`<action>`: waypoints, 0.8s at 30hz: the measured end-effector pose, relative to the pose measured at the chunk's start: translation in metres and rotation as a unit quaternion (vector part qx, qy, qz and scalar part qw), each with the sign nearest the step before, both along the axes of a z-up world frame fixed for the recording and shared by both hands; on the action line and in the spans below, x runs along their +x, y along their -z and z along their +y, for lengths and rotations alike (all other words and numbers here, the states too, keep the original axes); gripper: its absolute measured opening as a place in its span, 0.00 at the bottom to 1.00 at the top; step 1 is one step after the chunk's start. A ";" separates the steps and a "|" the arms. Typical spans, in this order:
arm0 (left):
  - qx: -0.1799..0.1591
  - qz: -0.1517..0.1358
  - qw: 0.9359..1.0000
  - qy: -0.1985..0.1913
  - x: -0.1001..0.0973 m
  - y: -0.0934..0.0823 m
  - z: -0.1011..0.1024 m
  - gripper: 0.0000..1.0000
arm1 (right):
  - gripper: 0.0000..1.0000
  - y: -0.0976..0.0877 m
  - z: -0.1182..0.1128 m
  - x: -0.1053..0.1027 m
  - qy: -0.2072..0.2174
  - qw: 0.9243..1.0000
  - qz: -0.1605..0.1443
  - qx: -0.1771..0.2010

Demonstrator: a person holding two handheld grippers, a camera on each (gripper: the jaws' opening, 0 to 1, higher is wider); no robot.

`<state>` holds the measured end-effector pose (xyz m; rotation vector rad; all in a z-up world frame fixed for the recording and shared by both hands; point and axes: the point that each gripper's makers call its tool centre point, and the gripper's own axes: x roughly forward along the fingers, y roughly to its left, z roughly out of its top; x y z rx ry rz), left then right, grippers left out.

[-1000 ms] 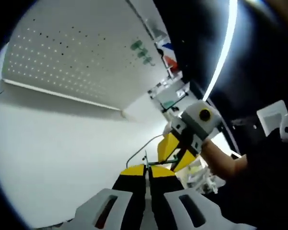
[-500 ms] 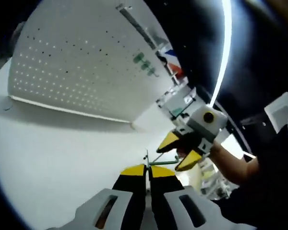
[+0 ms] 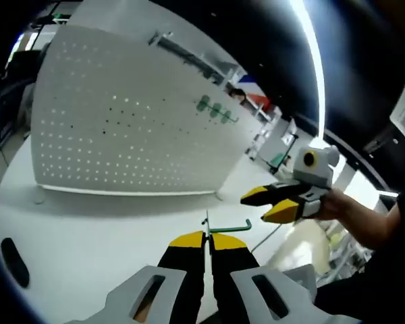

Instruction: Insert the hook assembly into the mounting plate slot until the hook locks in place.

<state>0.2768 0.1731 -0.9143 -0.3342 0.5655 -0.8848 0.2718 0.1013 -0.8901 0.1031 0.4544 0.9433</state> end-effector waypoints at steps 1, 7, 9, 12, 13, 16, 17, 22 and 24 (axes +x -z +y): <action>-0.001 -0.009 1.000 -0.002 0.001 -0.002 -0.001 0.01 | 0.27 -0.002 0.000 -0.002 0.003 1.000 0.003 0.000; 0.052 -0.065 0.996 -0.019 0.009 -0.006 0.002 0.01 | 0.27 -0.012 -0.004 0.006 0.067 0.997 0.014 0.027; 0.051 -0.089 0.994 -0.024 0.012 -0.011 0.000 0.01 | 0.27 -0.013 0.000 0.007 0.092 0.993 0.039 0.060; 0.040 -0.100 0.994 -0.029 0.012 -0.017 -0.004 0.01 | 0.27 -0.012 0.010 0.007 0.110 0.983 0.083 0.118; 0.040 -0.104 0.993 -0.030 0.012 -0.018 -0.004 0.01 | 0.27 -0.009 0.012 0.008 0.120 0.978 0.100 0.135; 0.042 -0.129 0.990 -0.029 0.011 -0.024 -0.005 0.01 | 0.26 0.002 0.013 0.009 0.132 0.973 0.128 0.142; 0.041 -0.133 0.990 -0.030 0.011 -0.026 -0.005 0.01 | 0.25 0.001 0.014 0.010 0.131 0.973 0.122 0.143; 0.012 -0.154 0.987 -0.047 0.014 -0.039 -0.002 0.01 | 0.21 -0.012 0.029 0.005 0.121 0.963 0.143 0.195; 0.020 -0.165 0.985 -0.055 0.017 -0.041 0.001 0.01 | 0.21 -0.016 0.033 0.004 0.118 0.958 0.149 0.213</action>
